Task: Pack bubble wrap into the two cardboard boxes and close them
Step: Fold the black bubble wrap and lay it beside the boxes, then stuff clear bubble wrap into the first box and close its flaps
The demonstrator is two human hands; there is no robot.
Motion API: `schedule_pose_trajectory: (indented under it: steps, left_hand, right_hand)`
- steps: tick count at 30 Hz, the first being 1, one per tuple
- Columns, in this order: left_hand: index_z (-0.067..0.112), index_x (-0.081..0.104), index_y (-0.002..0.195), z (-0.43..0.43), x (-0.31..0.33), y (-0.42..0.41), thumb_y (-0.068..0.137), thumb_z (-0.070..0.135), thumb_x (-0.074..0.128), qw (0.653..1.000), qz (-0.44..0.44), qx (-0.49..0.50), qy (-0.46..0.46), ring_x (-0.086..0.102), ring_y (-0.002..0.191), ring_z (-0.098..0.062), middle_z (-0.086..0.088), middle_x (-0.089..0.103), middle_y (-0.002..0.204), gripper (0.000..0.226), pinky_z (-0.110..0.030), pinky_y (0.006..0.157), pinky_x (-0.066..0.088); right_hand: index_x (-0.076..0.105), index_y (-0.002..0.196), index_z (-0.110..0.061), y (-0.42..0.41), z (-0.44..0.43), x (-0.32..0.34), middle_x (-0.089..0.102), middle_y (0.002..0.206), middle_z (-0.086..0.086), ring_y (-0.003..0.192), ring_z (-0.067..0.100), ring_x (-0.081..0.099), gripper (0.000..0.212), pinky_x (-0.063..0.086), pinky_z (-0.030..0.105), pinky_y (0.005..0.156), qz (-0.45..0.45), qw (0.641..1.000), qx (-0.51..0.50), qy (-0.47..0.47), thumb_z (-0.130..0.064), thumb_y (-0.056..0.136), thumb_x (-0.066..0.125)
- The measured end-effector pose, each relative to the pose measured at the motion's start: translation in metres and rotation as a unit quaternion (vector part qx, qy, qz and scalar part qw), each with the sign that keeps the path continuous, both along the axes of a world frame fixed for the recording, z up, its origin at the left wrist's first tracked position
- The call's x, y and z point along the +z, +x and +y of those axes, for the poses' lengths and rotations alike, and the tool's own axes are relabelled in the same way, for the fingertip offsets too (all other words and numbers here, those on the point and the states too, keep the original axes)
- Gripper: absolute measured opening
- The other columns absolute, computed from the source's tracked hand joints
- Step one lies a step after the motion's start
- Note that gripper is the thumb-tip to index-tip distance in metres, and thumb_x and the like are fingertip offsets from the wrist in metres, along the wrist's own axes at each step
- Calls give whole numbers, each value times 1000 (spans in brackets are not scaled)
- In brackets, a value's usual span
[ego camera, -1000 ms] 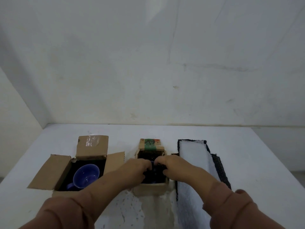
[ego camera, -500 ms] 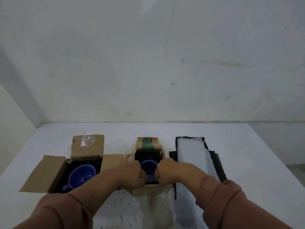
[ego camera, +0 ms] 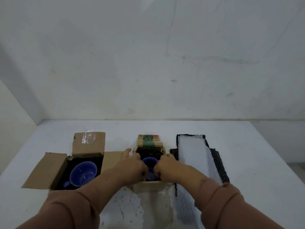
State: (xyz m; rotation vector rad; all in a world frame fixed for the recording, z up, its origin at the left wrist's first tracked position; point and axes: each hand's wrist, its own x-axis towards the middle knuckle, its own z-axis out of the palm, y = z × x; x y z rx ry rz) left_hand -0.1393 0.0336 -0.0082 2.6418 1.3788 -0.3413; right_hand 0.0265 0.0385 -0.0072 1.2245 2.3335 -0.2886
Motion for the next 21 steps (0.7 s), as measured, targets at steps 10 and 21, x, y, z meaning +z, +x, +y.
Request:
schedule_pose_trajectory:
  steps: [10, 21]
  left_hand:
    - [21, 70, 105, -13, 16, 45, 95, 11, 44, 955, -267, 103, -72, 58, 100, -12, 3, 68, 108, 30, -24, 101, 38]
    - [8, 39, 134, -33, -42, 161, 84, 8, 54, 650, -454, 469, -389, 61, 94, -29, -12, 58, 110, 52, -41, 83, 56]
  right_hand:
    - [68, 96, -18, 104, -27, 3, 64, 115, 6, 93, 16, 57, 24, 43, 18, 69, 356, 817, -451, 41, -6, 90, 48]
    - [54, 118, -12, 140, -69, -58, 46, 118, 8, 90, 13, 46, 32, 39, 16, 72, 290, 790, -540, 17, -10, 85, 52]
